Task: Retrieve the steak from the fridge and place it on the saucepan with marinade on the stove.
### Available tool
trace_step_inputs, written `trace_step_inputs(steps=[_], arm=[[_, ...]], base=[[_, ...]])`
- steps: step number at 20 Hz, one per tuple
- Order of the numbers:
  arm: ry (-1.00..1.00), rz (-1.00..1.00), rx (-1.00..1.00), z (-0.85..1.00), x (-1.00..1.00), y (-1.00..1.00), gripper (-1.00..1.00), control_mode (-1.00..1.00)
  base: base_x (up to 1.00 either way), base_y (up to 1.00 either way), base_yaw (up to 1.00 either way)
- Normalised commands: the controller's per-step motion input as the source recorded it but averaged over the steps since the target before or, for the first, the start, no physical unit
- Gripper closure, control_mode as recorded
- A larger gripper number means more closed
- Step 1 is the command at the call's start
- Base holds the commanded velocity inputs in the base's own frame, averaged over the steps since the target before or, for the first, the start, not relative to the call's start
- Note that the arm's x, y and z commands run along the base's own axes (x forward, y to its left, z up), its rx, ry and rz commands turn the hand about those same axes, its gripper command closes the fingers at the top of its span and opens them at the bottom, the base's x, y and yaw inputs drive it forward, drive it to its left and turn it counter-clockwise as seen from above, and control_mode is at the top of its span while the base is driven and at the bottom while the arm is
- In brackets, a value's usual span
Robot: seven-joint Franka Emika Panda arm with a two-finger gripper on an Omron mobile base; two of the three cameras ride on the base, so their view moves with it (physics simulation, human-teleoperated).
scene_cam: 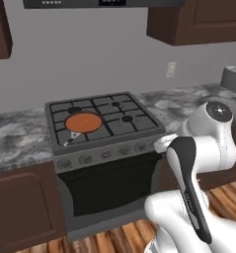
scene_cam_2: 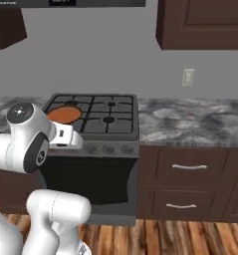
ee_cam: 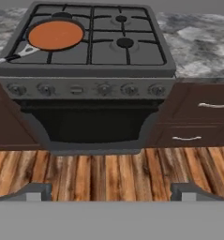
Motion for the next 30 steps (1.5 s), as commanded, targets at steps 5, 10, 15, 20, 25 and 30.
trace_step_inputs(steps=[5, 10, 15, 20, 25, 30], arm=[[0.0, 0.0, 0.0, 0.0, 0.0, 0.0, -1.0, 1.0], [0.0, 0.0, 0.0, 0.0, 0.0, 0.0, -1.0, 1.0], [0.0, 0.0, 0.0, 0.0, 0.0, 0.0, -1.0, 1.0], [0.0, 0.0, 0.0, 0.0, 0.0, 0.0, -1.0, 1.0], [0.0, 0.0, 0.0, 0.0, 0.0, 0.0, -1.0, 1.0], [0.0, 0.0, 0.0, 0.0, 0.0, 0.0, -1.0, 1.0]], base=[[0.0, -0.04, -0.55], [0.0, -0.01, -0.53], [0.0, -0.02, -0.57], [0.0, 0.0, -0.68], [0.0, 0.0, -0.75], [0.0, 0.0, -0.76]])
